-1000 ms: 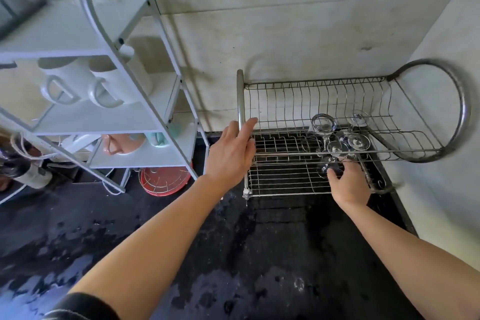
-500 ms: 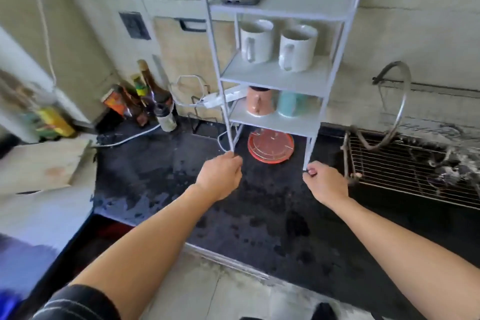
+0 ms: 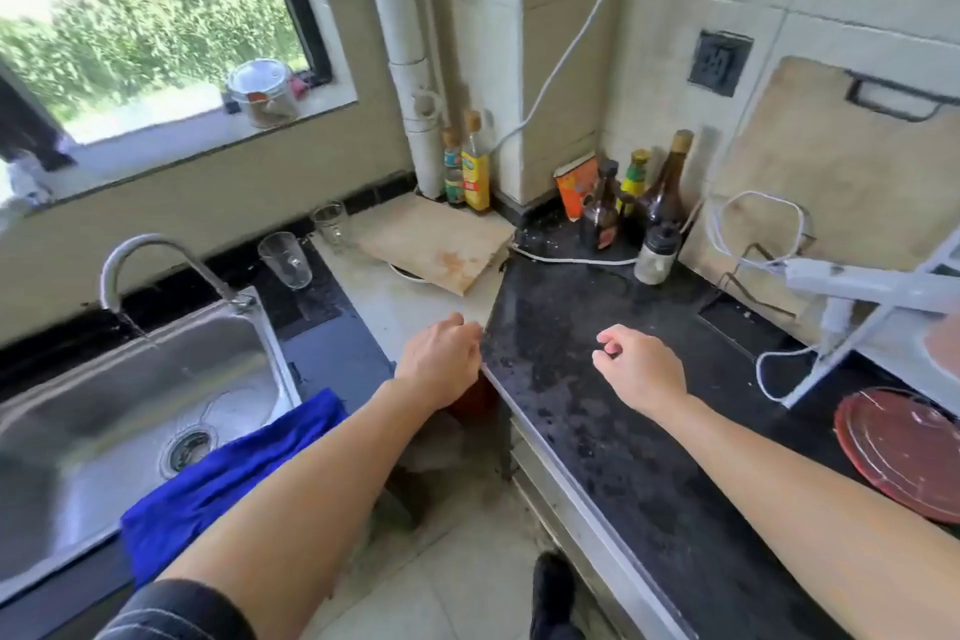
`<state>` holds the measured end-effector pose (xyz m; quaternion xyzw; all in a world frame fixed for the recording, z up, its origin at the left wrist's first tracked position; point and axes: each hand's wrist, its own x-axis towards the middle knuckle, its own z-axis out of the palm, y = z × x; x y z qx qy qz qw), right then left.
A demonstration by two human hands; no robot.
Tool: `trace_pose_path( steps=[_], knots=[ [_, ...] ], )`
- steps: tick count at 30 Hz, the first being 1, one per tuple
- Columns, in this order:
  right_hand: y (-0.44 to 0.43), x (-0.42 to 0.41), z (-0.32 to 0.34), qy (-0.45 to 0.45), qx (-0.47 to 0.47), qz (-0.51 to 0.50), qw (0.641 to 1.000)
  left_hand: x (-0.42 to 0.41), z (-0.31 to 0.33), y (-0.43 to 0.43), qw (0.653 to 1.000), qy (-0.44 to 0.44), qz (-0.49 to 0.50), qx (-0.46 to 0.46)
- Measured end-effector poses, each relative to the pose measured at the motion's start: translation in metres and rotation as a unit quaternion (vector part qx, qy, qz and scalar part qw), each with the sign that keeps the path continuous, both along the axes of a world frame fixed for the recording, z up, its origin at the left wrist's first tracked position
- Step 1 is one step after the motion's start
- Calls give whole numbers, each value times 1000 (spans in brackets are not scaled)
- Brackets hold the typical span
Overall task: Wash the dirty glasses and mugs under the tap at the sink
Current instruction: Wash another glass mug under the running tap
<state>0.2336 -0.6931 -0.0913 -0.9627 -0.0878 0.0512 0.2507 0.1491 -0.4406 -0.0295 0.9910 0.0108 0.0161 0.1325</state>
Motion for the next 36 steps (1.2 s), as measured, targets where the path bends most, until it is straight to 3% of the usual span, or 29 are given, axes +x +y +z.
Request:
trace_pose_path(
  steps=[10, 19, 27, 36],
  knots=[
    [197, 106, 0, 37, -2, 185, 982, 21, -16, 149, 977, 41, 208, 16],
    [368, 115, -4, 98, -30, 276, 956, -8, -45, 252, 940, 84, 330, -30],
    [507, 135, -12, 136, -17, 248, 959, -15, -77, 347, 928, 91, 349, -94],
    [603, 173, -49, 215, -23, 146, 965, -32, -108, 374, 902, 106, 392, -147]
  ],
)
